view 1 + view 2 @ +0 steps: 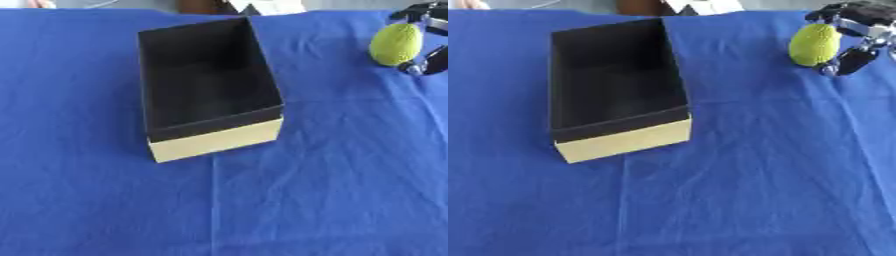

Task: Pick up objects on the table and place them in the box.

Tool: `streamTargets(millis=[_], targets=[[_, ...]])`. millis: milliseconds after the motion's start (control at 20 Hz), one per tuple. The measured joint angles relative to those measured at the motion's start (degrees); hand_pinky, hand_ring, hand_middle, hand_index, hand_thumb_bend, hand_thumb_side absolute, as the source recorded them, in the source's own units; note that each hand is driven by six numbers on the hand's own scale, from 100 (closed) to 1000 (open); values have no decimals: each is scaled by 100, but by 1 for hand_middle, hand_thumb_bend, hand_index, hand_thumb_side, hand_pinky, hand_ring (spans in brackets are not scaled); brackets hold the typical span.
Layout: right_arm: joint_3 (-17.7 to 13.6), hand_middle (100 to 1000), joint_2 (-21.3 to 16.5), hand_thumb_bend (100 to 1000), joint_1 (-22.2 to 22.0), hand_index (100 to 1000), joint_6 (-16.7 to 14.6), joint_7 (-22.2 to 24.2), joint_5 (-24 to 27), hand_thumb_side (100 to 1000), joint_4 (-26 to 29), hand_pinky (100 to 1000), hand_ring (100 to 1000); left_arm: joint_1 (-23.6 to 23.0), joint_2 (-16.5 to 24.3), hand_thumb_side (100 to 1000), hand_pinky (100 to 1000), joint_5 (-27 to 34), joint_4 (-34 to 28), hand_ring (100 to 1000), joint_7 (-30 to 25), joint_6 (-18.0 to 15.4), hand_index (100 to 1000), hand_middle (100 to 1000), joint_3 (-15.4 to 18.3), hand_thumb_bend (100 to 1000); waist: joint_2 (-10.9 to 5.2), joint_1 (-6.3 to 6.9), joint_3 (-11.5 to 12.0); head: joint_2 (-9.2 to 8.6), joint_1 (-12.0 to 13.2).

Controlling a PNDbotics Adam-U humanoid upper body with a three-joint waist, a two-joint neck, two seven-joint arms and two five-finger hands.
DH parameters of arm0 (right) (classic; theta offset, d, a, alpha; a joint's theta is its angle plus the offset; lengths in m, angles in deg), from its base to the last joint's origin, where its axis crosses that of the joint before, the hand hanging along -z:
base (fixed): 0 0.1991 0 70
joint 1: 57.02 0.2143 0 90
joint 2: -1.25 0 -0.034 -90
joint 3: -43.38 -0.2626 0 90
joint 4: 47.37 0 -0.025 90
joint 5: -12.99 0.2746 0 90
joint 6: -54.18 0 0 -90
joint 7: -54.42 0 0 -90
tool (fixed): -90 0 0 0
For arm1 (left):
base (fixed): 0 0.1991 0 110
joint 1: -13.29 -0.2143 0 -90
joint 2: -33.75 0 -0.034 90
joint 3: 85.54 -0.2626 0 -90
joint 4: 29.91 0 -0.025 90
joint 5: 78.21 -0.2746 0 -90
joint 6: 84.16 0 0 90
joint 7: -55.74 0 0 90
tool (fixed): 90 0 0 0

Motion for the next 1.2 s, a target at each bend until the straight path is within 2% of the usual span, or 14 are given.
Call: streamTargets(millis=[500, 600, 750, 1200], targets=[[-115, 917, 218, 351, 389, 1000, 67, -53, -397, 100, -516, 912, 897, 29, -22, 742, 481, 36, 0, 679, -14, -7, 662, 656, -29, 931, 108, 7, 89, -153, -106], [-147, 912, 245, 320, 429, 1000, 87, -86, -447, 100, -578, 909, 893, 36, -42, 742, 481, 42, 0, 679, -19, -4, 661, 656, -30, 931, 119, 7, 97, -180, -126], [-175, 886, 252, 220, 488, 1000, 103, -115, -473, 100, -620, 900, 881, 38, -46, 741, 480, 45, 0, 679, -28, 1, 661, 657, -31, 931, 153, 7, 101, -198, -142], [-229, 792, 292, 106, 600, 911, 93, -139, -499, 100, -705, 831, 785, 40, -47, 739, 478, 46, 0, 680, -63, 21, 660, 659, -55, 932, 186, 7, 106, -199, -149]])
